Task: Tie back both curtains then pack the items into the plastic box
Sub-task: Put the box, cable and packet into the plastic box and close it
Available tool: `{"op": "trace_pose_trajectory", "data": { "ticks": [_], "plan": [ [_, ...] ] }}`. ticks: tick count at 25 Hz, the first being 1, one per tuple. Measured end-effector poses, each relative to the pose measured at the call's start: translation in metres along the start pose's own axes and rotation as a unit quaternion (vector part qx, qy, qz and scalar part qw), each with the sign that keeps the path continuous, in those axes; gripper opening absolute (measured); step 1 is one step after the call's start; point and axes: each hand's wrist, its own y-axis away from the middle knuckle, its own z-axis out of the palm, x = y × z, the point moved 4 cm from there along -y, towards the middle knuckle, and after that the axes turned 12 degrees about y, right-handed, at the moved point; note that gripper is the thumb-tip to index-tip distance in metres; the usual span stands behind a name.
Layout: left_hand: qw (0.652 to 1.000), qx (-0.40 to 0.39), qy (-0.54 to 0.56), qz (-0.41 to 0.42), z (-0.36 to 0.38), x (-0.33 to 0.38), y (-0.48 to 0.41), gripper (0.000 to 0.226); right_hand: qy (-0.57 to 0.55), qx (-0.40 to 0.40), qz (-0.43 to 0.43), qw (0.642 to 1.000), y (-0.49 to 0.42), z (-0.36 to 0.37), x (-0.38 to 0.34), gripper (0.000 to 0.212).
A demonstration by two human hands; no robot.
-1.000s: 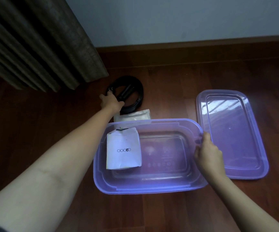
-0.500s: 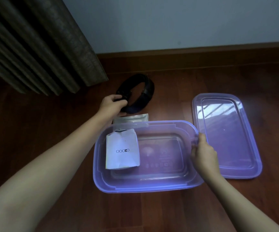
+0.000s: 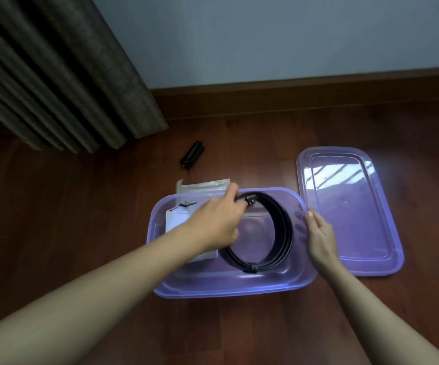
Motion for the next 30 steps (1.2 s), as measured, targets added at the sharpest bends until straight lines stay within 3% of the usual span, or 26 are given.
{"op": "trace_pose_trajectory", "data": {
  "ticks": [3,7,10,12,14,15,16,19,22,25,30],
  "plan": [
    [0.996,-0.064,-0.056,-0.013,0.033,0.009,-0.01,0.027,0.078,-0.004,-0.007,0.997,0.005,0.0,-0.005,0.039],
    [0.998,-0.044,-0.042,-0.029,0.049,-0.008,-0.031,0.04,0.121,-0.004,-0.02,0.992,0.003,0.006,0.0,0.046],
    [0.999,-0.048,-0.014,-0.021,0.044,-0.01,-0.039,0.04,0.138,-0.016,-0.018,0.99,0.005,0.004,-0.002,0.037],
    [0.998,0.065,-0.001,0.004,0.023,-0.009,-0.042,0.03,0.15,-0.028,-0.023,0.988,0.005,0.003,-0.003,0.041],
    [0.972,0.227,0.052,0.012,-0.009,-0.024,-0.048,0.03,0.172,-0.037,-0.045,0.983,0.004,0.003,-0.002,0.056],
    [0.96,0.265,0.09,-0.016,-0.021,-0.044,-0.056,0.032,0.183,-0.042,-0.05,0.981,0.003,0.004,0.0,0.061],
    [0.955,0.263,0.123,-0.064,-0.027,-0.068,-0.066,0.037,0.19,-0.042,-0.053,0.979,0.001,0.005,0.002,0.062],
    [0.96,0.107,0.141,-0.217,-0.021,-0.138,-0.086,0.053,0.195,-0.036,-0.058,0.978,-0.003,0.006,0.008,0.063],
    [0.967,0.003,0.108,-0.231,-0.003,-0.165,-0.089,0.05,0.2,-0.026,-0.064,0.977,-0.006,0.008,0.011,0.061],
    [0.974,0.031,0.078,-0.211,0.0,-0.168,-0.09,0.04,0.198,-0.02,-0.064,0.978,-0.007,0.008,0.013,0.059],
    [0.96,0.094,0.135,-0.227,-0.003,-0.169,-0.084,0.021,0.192,-0.02,-0.068,0.979,-0.008,0.008,0.014,0.057]
  ]
}}
